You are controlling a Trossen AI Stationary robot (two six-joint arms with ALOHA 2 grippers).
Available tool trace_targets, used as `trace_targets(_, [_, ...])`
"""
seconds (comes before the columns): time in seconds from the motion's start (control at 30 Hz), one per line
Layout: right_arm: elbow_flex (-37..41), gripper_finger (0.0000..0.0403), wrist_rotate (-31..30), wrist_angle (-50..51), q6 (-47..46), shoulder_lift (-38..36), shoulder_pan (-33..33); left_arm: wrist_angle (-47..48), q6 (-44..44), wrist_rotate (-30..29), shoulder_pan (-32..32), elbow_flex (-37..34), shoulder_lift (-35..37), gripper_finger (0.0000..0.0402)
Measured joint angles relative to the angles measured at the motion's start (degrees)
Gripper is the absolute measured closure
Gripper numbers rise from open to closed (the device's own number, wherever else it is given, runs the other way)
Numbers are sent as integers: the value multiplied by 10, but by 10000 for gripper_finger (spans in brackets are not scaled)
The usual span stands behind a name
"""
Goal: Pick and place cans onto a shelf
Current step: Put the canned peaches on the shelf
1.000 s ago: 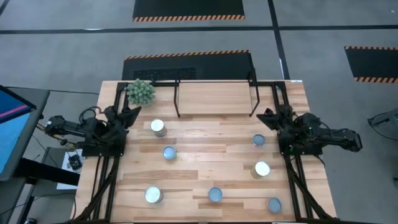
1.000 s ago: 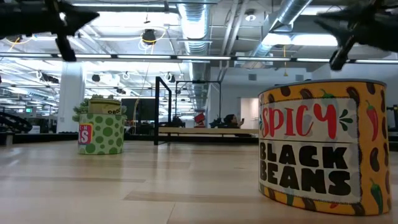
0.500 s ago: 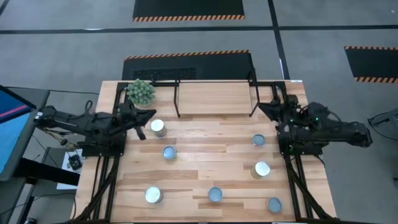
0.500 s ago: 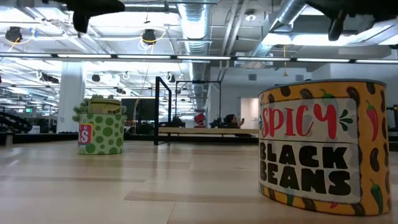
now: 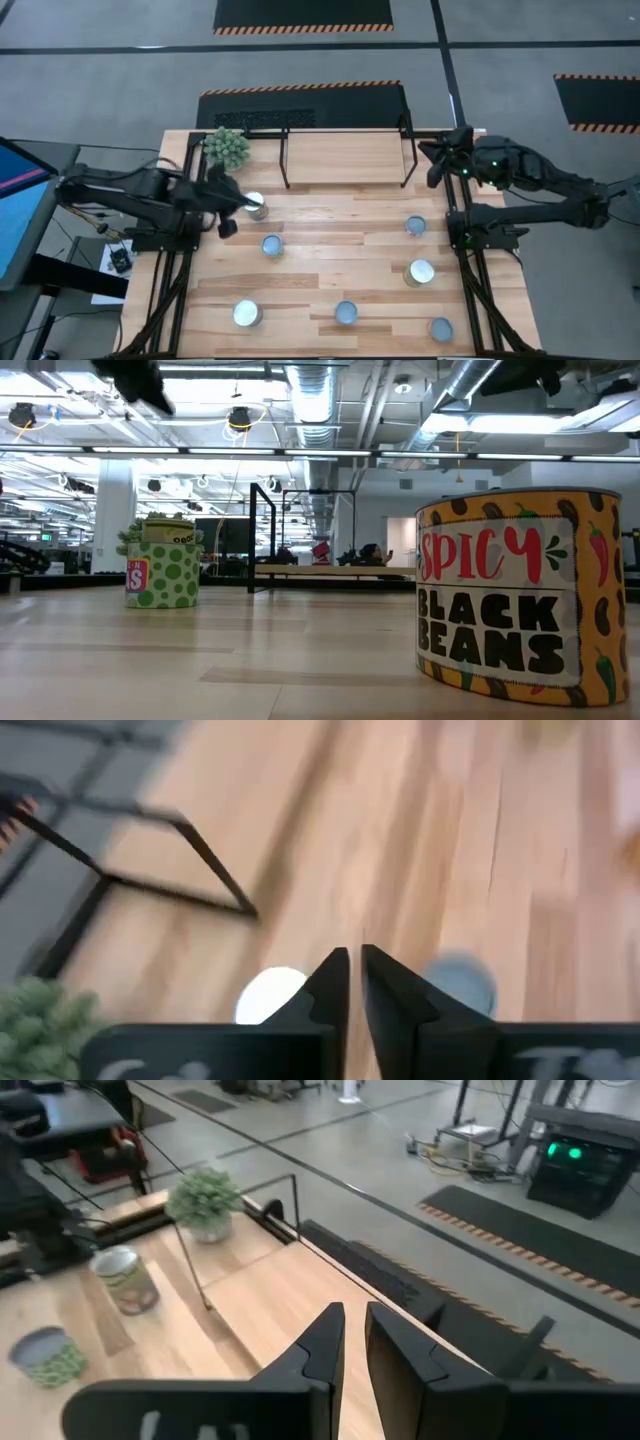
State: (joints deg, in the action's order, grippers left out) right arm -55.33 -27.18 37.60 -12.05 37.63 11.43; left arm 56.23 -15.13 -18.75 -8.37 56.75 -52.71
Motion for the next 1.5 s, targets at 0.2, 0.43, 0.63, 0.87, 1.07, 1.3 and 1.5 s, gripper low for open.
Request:
trace_targets(0.2, [0,333,3,23,-24,7,7,34,23,71,48,0,-90,304])
trace_targets(0.43, [-1,333,3,47,-30,7,7,34,120,113,69,0,-177,235])
trace_targets(0.63, [-1,333,3,51,-30,7,7,34,122,62,85,0,-228,198])
trace_targets(0.87, [-1,333,3,57,-30,7,7,35,115,70,89,2,-290,197])
trace_targets(1.07, [-1,333,3,57,-30,7,7,33,111,26,89,4,-324,221])
trace_targets(1.3, [-1,333,2,58,-29,6,7,45,98,13,90,18,-319,333])
trace_targets(1.5, [-1,333,1,58,-24,5,7,61,65,36,91,42,-321,399])
